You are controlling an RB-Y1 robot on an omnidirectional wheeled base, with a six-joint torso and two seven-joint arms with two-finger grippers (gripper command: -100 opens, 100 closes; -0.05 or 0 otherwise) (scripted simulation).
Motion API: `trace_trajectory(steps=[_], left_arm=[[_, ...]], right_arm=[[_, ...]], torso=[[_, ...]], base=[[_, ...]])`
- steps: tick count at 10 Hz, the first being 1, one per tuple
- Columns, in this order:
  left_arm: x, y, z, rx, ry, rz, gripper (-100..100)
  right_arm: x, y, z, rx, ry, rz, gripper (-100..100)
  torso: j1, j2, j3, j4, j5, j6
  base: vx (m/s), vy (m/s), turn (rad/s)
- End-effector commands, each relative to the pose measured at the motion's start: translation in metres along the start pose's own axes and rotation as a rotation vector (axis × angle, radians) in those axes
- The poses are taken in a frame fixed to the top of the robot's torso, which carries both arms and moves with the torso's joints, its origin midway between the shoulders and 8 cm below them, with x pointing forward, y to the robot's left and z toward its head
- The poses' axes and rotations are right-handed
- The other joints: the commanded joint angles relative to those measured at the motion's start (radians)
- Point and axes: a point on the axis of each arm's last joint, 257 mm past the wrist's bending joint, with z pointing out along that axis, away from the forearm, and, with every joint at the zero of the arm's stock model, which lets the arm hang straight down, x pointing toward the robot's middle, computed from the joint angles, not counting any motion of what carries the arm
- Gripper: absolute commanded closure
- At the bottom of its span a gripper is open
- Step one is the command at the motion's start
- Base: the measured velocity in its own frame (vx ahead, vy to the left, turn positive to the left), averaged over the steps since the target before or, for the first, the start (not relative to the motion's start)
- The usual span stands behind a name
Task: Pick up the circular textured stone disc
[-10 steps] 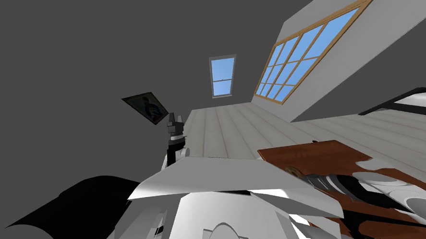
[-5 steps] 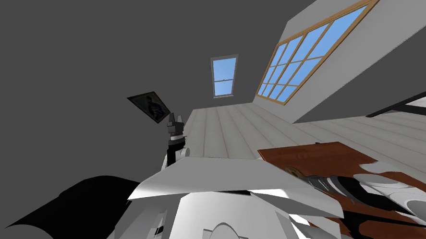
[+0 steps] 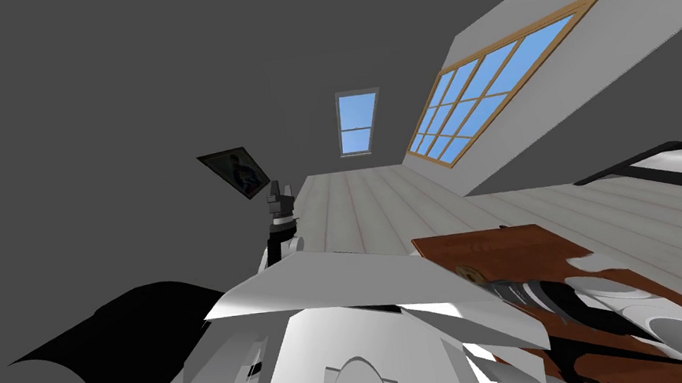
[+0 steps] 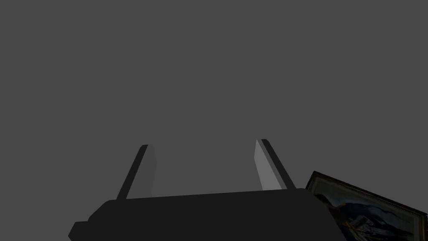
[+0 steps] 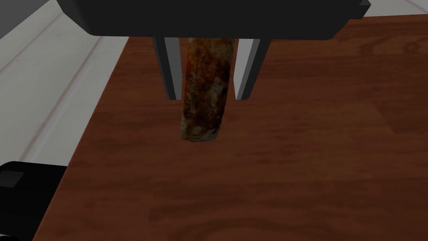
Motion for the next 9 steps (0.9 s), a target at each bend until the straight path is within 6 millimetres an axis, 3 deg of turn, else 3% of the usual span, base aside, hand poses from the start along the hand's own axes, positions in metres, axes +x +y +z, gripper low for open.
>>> trace_trajectory(steps=[1, 8, 9], left_arm=[[0.0, 0.0, 0.0, 0.0, 0.0, 0.0, 0], [0.0, 0.0, 0.0, 0.0, 0.0, 0.0, 0], [0.0, 0.0, 0.0, 0.0, 0.0, 0.0, 0]], right_arm=[[-0.005, 0.001, -0.003, -0.008, 0.002, -0.021, 100], [-0.016, -0.002, -0.014, -0.018, 0.009, -0.069, 100], [-0.015, -0.002, -0.014, -0.019, 0.01, -0.07, 0]], torso=[[0.0, 0.0, 0.0, 0.0, 0.0, 0.0], [0.003, -0.001, -0.001, -0.001, 0.003, -0.004], [0.003, 0.0, 0.0, 0.0, 0.003, -0.005]], base=[[0.074, 0.016, -0.215], [0.043, 0.014, -0.085], [0.0, 0.0, 0.0]])
